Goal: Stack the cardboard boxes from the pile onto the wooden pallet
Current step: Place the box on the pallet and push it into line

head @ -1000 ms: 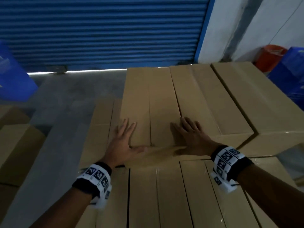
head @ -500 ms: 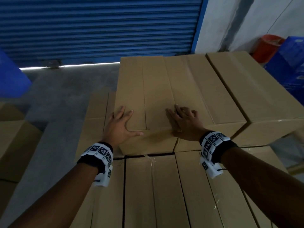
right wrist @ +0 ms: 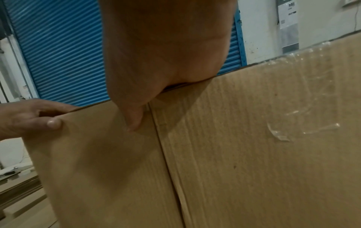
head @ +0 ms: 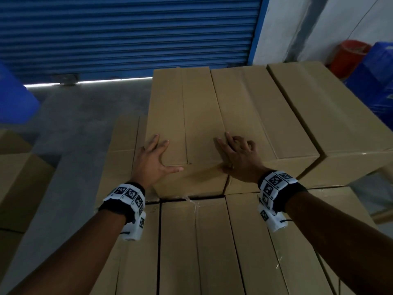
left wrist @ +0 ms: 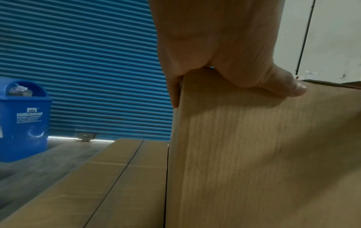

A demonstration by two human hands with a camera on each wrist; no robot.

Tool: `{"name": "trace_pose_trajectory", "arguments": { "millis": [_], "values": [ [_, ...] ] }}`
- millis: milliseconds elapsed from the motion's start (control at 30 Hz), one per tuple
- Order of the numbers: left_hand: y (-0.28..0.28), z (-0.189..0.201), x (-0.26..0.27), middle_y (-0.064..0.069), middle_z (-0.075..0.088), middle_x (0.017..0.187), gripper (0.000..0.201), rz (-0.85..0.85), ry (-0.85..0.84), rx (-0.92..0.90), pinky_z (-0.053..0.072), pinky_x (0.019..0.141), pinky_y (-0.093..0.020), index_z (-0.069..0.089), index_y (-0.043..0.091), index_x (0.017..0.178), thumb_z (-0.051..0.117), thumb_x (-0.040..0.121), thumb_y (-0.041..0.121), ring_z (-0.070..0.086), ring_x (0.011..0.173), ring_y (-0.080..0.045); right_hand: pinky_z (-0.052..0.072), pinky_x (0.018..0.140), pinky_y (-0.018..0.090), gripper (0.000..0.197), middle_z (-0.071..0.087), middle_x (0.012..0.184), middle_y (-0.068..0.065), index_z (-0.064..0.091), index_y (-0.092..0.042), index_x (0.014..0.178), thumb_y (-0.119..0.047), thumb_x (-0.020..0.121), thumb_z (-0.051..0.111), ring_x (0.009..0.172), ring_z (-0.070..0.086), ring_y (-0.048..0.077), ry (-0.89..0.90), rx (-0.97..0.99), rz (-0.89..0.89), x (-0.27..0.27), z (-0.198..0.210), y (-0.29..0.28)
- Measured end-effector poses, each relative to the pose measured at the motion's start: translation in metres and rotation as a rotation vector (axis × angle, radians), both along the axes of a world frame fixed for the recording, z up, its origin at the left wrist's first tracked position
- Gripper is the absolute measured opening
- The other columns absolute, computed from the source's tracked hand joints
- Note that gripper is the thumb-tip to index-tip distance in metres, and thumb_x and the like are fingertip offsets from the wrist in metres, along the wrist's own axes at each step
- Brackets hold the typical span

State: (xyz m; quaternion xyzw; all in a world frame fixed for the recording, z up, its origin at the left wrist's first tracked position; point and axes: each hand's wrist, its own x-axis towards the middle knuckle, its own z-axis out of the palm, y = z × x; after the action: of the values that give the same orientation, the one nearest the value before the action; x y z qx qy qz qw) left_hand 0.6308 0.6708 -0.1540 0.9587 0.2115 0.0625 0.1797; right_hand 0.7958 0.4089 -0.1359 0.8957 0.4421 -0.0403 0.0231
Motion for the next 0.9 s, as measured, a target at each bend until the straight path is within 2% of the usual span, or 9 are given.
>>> {"name": "trace_pose_trajectory", "arguments": {
  "millis": [67,267,367,433,567,667,733,800,900],
  "values": [
    [0.0,0.001,0.0,-0.004,0.017,0.168,0.135,0.011,0.016,0.001,0.029,0.117,-0.051,0.04,0.028,0.154,0.036,0.045,0.107,0.033,0.145,-0.038,0.019,0.112,0.052,0.098,-0.004,0.166,0.005,-0.007,-0.031,0.157,-0.065,0.088,0.053,0.148,0.01,0.028,-0.002,0.007,-0.003,-0.001,0.001,0.0],
    [-0.003,0.0,-0.003,-0.004,0.017,0.168,0.126,0.023,0.012,-0.006,0.031,0.114,-0.052,0.04,0.027,0.154,0.045,0.05,0.098,0.033,0.144,-0.041,0.019,0.113,0.052,0.098,-0.003,0.166,0.004,-0.003,-0.031,0.157,-0.066,0.086,0.054,0.148,0.012,0.028,0.004,0.017,-0.026,-0.003,0.001,0.001],
    [-0.005,0.003,-0.004,-0.002,0.013,0.169,0.128,0.019,0.06,0.011,0.032,0.114,-0.053,0.035,0.03,0.156,0.05,0.051,0.1,0.029,0.144,-0.045,0.018,0.112,0.052,0.097,-0.002,0.166,0.003,-0.001,-0.031,0.157,-0.066,0.086,0.054,0.147,0.012,0.028,-0.004,0.025,-0.026,-0.004,0.002,0.001],
    [-0.007,0.007,-0.004,-0.001,0.008,0.169,0.122,0.02,0.105,0.0,0.031,0.114,-0.054,0.031,0.031,0.157,0.052,0.055,0.095,0.024,0.145,-0.047,0.017,0.113,0.052,0.098,-0.002,0.166,0.003,-0.002,-0.031,0.157,-0.067,0.085,0.054,0.148,0.01,0.028,0.01,0.02,-0.033,-0.005,0.003,0.003],
    [-0.005,0.017,-0.003,0.003,-0.003,0.17,0.131,-0.006,0.218,-0.028,0.026,0.119,-0.057,0.017,0.036,0.159,0.037,0.049,0.106,0.012,0.151,-0.044,0.01,0.119,0.049,0.099,0.0,0.167,0.002,-0.001,-0.031,0.158,-0.066,0.085,0.057,0.15,0.005,0.025,0.113,0.034,-0.079,-0.007,0.008,0.004],
    [-0.009,0.032,-0.005,0.001,-0.016,0.168,0.119,-0.04,0.335,-0.048,0.013,0.121,-0.063,0.001,0.035,0.161,0.057,0.07,0.087,-0.009,0.152,-0.044,0.01,0.121,0.046,0.093,0.003,0.167,0.003,0.006,-0.027,0.158,-0.059,0.089,0.059,0.152,0.005,0.024,0.234,0.084,-0.108,-0.011,0.02,0.005],
    [-0.014,0.047,-0.006,-0.001,-0.017,0.168,0.115,-0.067,0.33,-0.065,0.008,0.122,-0.062,-0.001,0.032,0.161,0.062,0.077,0.077,-0.015,0.152,-0.041,0.019,0.119,0.048,0.089,0.011,0.166,0.004,0.012,-0.023,0.158,-0.051,0.09,0.063,0.151,0.012,0.027,0.324,0.189,-0.134,-0.017,0.033,0.005],
    [-0.017,0.063,-0.009,-0.003,-0.012,0.169,0.112,-0.099,0.262,-0.06,0.006,0.124,-0.056,0.002,0.029,0.162,0.065,0.08,0.071,-0.014,0.153,-0.038,0.028,0.115,0.05,0.088,0.018,0.164,0.008,0.016,-0.021,0.158,-0.049,0.09,0.065,0.149,0.019,0.031,0.387,0.303,-0.151,-0.026,0.047,0.004],
    [-0.021,0.094,-0.018,-0.004,-0.005,0.17,0.104,-0.143,0.153,-0.031,0.008,0.124,-0.047,0.01,0.028,0.162,0.071,0.084,0.059,-0.008,0.155,-0.035,0.028,0.116,0.047,0.086,0.019,0.163,0.013,0.017,-0.019,0.157,-0.052,0.091,0.061,0.148,0.021,0.032,0.408,0.384,-0.176,-0.044,0.075,0.0]
  ]
}}
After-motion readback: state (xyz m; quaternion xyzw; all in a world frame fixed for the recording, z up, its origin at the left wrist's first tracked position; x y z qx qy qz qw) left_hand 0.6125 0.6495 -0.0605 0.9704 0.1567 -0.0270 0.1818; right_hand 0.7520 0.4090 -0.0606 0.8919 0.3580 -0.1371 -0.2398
